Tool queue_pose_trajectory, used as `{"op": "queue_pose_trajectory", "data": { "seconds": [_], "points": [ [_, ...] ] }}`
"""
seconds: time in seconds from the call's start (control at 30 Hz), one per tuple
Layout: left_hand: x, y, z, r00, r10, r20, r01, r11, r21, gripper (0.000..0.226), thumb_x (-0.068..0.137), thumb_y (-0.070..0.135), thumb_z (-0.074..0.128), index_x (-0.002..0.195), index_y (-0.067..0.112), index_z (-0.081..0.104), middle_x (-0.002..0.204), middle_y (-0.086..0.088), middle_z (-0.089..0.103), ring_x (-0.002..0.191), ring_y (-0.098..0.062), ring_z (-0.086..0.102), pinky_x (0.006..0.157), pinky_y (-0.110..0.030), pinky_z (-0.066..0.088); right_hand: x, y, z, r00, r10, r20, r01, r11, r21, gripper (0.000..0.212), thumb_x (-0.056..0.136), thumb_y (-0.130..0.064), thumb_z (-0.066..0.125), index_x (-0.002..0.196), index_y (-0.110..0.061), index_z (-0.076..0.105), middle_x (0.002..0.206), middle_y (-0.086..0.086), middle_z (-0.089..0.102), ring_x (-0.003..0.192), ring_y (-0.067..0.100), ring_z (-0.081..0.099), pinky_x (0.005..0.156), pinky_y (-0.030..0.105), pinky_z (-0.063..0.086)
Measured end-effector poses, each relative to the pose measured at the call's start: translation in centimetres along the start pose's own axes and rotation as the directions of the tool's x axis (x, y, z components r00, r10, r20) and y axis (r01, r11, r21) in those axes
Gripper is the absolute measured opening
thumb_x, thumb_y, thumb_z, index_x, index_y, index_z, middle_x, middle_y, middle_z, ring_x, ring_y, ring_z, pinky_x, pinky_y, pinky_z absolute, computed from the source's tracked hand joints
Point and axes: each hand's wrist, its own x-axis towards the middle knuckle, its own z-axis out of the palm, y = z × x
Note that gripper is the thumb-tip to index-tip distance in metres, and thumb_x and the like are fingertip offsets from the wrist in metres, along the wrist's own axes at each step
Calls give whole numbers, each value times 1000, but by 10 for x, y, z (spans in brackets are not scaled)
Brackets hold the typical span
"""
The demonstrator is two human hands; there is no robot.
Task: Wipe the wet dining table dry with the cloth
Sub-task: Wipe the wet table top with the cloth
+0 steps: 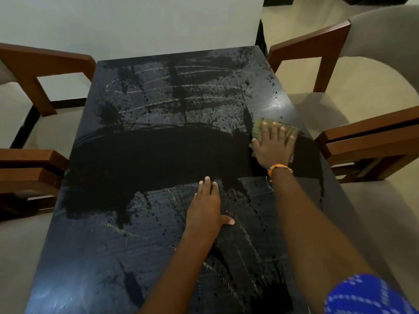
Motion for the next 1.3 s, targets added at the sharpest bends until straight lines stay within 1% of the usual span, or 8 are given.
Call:
{"op": "queue_pose_trajectory", "data": {
  "seconds": [0.1,0.2,0.33,0.5,0.6,1.03,1.2,1.3],
  "points": [
    [1,1,3,1000,-22,4,22,1000,0,106,74,39,72,148,8,3,158,-7,-8,145,-21,-5,116,-37,17,6,-55,12,982,-186,38,185,983,21,60,95,-41,37,149,-22,17,159,7,12,146,31,6,116,55,-4],
    [3,5,0,998,-58,2,58,997,59,107,71,41,74,148,9,8,158,-10,-4,146,-24,-2,116,-40,13,-7,-98,21,891,-442,103,439,897,50,59,95,-41,37,148,-25,19,159,4,15,147,27,7,116,50,-3],
    [6,27,-1,993,-88,-83,93,993,68,110,67,48,75,148,13,9,158,-12,-3,145,-27,-1,117,-42,3,-6,-70,15,759,-628,173,629,775,55,57,96,-43,35,148,-29,17,159,-2,13,147,19,6,117,45,-2],
    [5,67,24,999,-7,47,3,996,92,119,65,43,79,148,14,-1,158,-10,-8,145,-26,-3,117,-42,3,36,30,-9,885,-450,116,452,892,12,56,97,-42,31,149,-28,15,159,-1,13,147,22,6,118,48,1],
    [5,71,27,997,-29,70,19,989,145,120,63,42,80,149,17,0,158,-8,-12,145,-30,-1,114,-46,20,50,80,-19,958,-277,70,278,961,2,55,97,-41,29,149,-26,16,159,2,14,147,24,7,118,50,2],
    [3,74,24,996,-39,75,25,983,182,119,63,42,80,148,15,2,158,-11,-10,144,-33,4,106,-48,34,-69,134,-20,975,-207,-83,208,978,-2,57,94,-44,30,147,-25,23,157,3,21,146,24,14,117,50,6],
    [2,69,26,998,-4,57,-3,991,135,114,68,44,76,148,14,0,158,-11,-8,145,-31,-2,116,-46,14,-90,110,-14,993,-100,-67,98,995,-37,59,95,-43,35,148,-24,21,158,5,19,147,26,11,118,54,1],
    [-10,50,25,998,22,-57,-17,996,91,100,79,46,65,148,12,1,158,-9,-5,145,-26,-6,117,-44,1,-93,71,-8,991,-133,-22,132,991,-14,60,95,-43,36,149,-24,18,159,5,15,147,26,8,118,53,-1]
  ]
}}
